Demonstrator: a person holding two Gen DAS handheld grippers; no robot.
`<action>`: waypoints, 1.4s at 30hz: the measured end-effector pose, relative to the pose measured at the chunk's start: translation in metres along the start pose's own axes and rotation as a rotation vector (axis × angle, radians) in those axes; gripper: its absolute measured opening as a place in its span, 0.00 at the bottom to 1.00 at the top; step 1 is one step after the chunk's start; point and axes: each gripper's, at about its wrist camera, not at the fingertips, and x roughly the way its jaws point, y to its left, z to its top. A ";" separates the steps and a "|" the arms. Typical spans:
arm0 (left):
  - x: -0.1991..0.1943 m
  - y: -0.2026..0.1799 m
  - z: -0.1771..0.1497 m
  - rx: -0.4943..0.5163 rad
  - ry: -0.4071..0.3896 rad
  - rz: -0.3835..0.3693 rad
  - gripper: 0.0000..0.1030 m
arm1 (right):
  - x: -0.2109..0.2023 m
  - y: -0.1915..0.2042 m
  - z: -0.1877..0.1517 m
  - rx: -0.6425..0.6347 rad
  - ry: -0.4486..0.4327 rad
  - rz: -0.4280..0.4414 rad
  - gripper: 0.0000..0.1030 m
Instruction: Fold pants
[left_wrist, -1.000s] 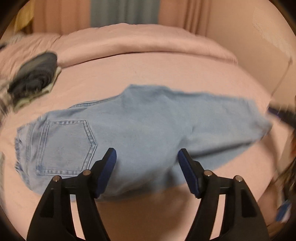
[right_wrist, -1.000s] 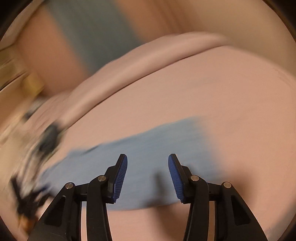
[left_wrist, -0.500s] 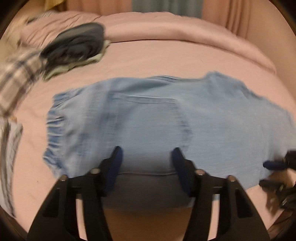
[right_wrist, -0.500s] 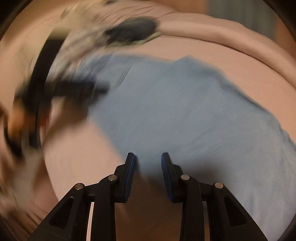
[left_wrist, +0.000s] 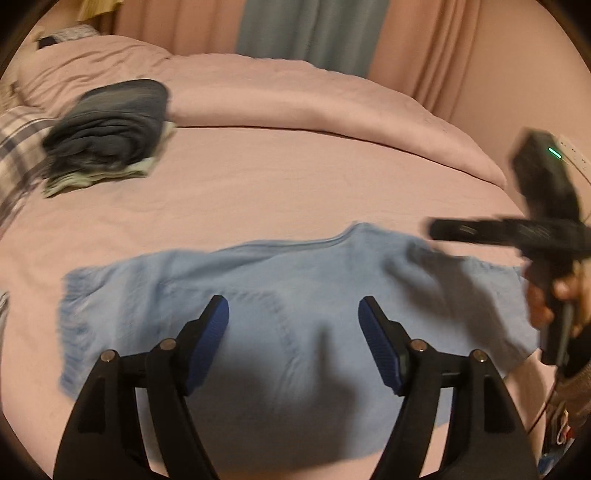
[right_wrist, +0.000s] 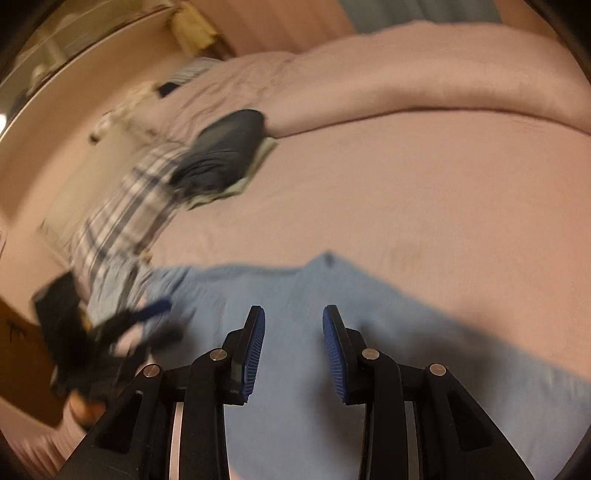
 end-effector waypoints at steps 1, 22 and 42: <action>0.009 -0.006 0.005 0.013 0.006 -0.015 0.71 | 0.010 -0.002 0.007 0.010 0.022 -0.008 0.33; 0.091 0.058 0.031 -0.028 0.142 0.066 0.04 | 0.093 -0.032 0.027 0.154 0.307 0.019 0.11; 0.087 0.051 0.026 0.016 0.135 0.125 0.04 | -0.036 -0.087 -0.059 -0.083 0.183 -0.316 0.00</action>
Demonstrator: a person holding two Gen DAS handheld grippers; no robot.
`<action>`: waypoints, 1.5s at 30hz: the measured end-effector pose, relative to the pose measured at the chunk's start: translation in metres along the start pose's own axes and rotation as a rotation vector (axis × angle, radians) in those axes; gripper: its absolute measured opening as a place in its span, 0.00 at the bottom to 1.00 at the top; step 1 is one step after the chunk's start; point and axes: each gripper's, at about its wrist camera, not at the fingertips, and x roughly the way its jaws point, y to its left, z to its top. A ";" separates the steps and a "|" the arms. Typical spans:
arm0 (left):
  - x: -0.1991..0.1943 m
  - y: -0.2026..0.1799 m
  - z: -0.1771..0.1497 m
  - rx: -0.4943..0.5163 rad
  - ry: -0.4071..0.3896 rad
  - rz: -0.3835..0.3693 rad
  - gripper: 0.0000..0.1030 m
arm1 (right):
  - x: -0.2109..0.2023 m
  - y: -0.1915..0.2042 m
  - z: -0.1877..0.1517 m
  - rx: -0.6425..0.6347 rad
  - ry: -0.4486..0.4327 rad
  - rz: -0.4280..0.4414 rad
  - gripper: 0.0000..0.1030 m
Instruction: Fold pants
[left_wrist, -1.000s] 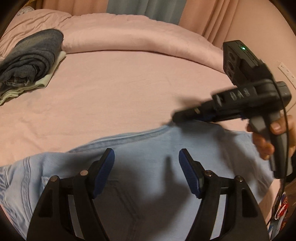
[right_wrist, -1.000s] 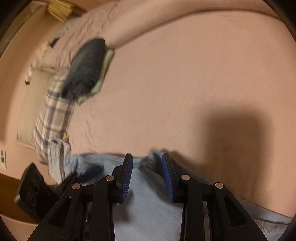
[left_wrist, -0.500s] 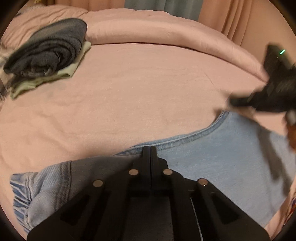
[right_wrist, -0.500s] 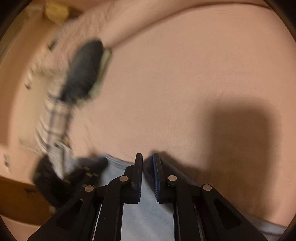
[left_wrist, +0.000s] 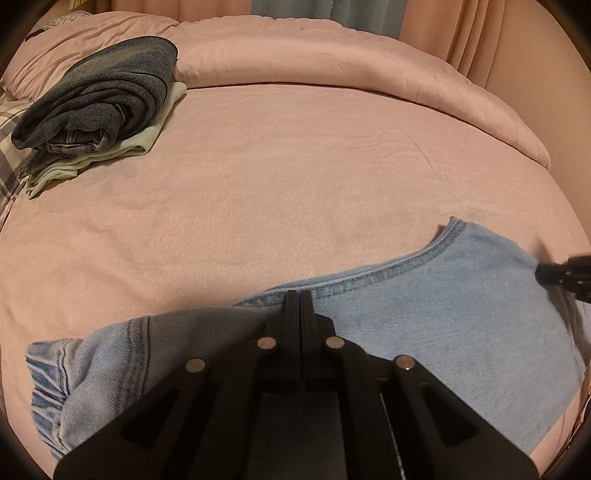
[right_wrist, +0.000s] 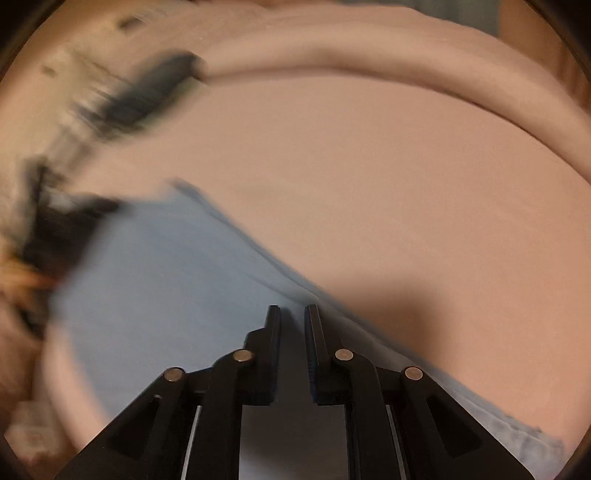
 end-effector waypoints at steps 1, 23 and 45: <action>0.000 0.000 0.000 0.003 0.001 0.002 0.04 | -0.003 -0.010 -0.005 0.044 -0.030 0.038 0.00; -0.018 -0.167 0.018 0.289 -0.010 -0.265 0.43 | -0.011 -0.047 0.009 -0.121 0.070 0.127 0.46; -0.005 -0.206 0.007 0.319 0.067 -0.220 0.52 | -0.112 -0.119 -0.094 0.225 -0.204 0.068 0.29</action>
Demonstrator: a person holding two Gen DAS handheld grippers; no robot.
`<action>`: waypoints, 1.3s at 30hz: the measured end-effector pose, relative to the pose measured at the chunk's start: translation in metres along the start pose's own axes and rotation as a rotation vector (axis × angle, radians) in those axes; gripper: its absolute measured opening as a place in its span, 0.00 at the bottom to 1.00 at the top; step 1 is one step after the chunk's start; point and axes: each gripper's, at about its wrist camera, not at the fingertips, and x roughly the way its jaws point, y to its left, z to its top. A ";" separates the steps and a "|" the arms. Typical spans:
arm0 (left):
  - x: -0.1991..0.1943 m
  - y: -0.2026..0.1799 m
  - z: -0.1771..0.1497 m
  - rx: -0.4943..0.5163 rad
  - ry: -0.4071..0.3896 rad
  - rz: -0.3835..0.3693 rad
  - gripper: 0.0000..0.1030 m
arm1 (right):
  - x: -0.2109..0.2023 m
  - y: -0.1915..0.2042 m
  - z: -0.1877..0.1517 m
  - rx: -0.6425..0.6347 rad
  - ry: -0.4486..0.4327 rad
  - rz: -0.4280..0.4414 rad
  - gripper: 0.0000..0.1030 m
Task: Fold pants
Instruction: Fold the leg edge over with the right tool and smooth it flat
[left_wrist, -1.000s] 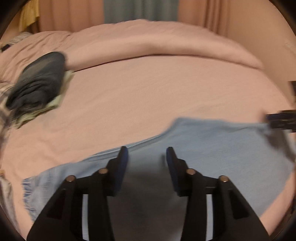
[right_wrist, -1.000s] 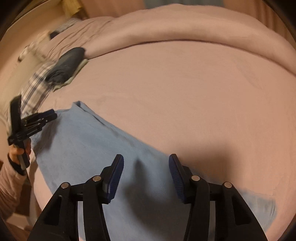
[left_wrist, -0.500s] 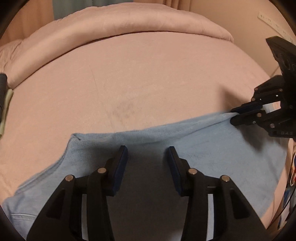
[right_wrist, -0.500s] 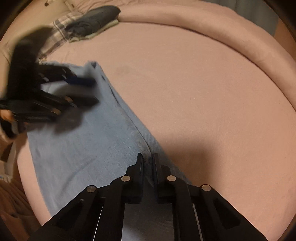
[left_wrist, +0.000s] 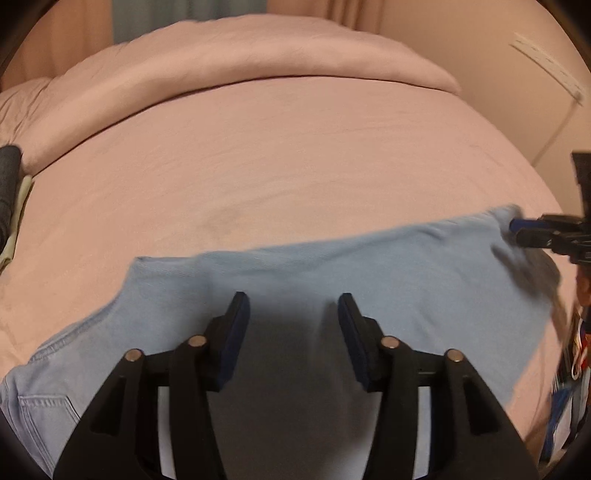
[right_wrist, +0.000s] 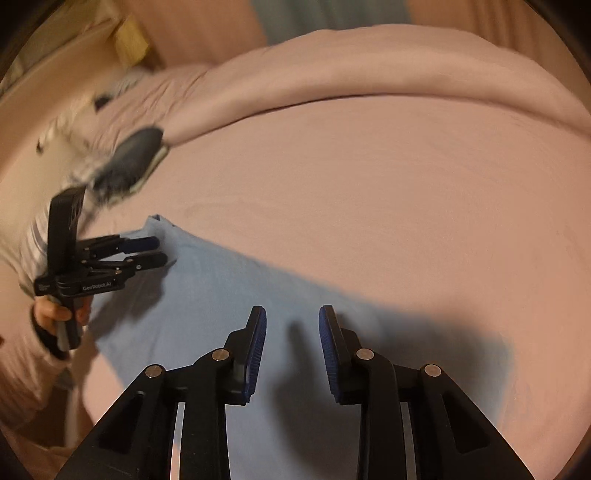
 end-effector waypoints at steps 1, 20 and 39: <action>-0.001 -0.008 -0.004 0.020 0.003 -0.009 0.53 | -0.002 -0.007 -0.011 0.020 0.014 -0.023 0.29; -0.035 -0.046 -0.046 -0.049 -0.036 -0.051 0.58 | -0.056 -0.075 -0.116 0.588 -0.200 0.105 0.45; -0.005 -0.056 -0.057 -0.053 0.033 -0.016 0.63 | -0.061 -0.050 -0.096 0.393 -0.151 -0.171 0.12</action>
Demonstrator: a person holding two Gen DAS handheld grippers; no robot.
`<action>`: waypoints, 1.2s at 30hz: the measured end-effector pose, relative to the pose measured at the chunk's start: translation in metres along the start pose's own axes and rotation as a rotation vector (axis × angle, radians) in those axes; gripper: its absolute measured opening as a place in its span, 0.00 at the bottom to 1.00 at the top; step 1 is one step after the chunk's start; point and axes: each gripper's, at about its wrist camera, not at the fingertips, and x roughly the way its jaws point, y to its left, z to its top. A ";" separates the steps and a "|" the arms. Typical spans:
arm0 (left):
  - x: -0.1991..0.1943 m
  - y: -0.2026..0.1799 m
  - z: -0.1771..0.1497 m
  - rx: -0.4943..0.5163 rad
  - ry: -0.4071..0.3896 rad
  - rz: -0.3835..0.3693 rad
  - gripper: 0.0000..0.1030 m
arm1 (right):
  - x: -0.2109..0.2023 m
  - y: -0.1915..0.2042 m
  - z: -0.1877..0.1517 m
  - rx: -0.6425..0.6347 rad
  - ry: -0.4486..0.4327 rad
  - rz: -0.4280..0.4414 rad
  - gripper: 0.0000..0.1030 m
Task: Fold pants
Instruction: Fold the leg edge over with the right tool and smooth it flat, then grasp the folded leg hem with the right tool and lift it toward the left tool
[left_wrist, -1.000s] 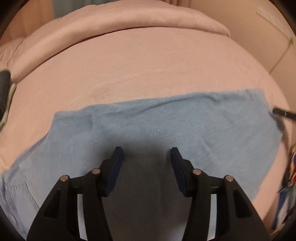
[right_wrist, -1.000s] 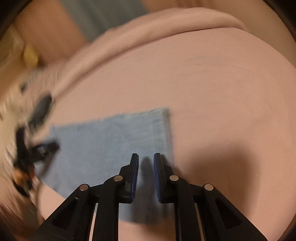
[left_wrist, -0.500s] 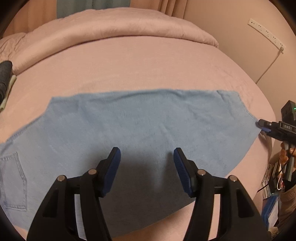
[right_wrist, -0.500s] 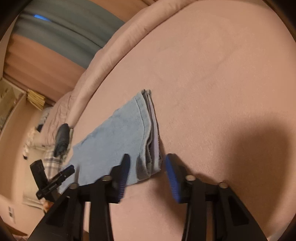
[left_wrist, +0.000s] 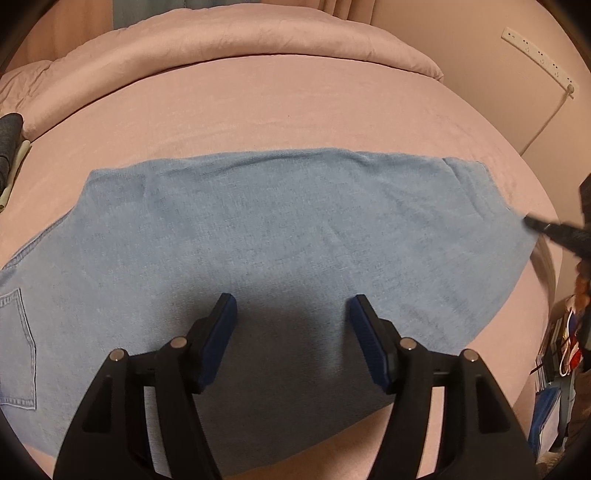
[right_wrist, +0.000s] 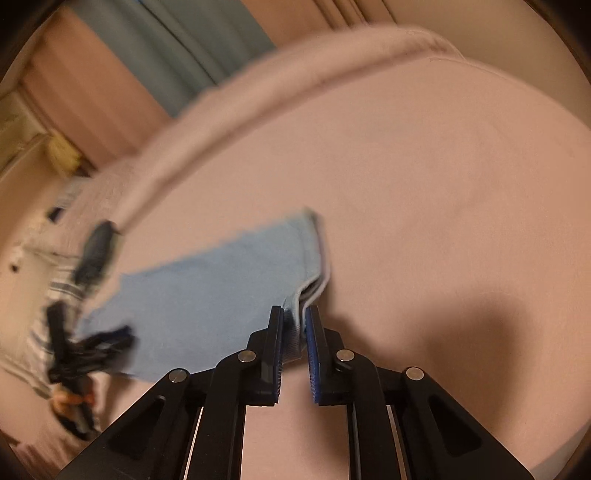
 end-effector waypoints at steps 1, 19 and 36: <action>0.000 -0.001 0.000 0.001 -0.002 0.000 0.63 | 0.008 -0.007 -0.004 0.022 0.017 -0.029 0.12; 0.000 -0.037 0.006 -0.016 -0.025 -0.022 0.63 | 0.019 -0.008 -0.039 0.292 0.028 0.265 0.40; 0.015 -0.040 0.000 0.017 -0.019 -0.023 0.77 | 0.032 0.007 -0.034 0.405 -0.092 0.198 0.40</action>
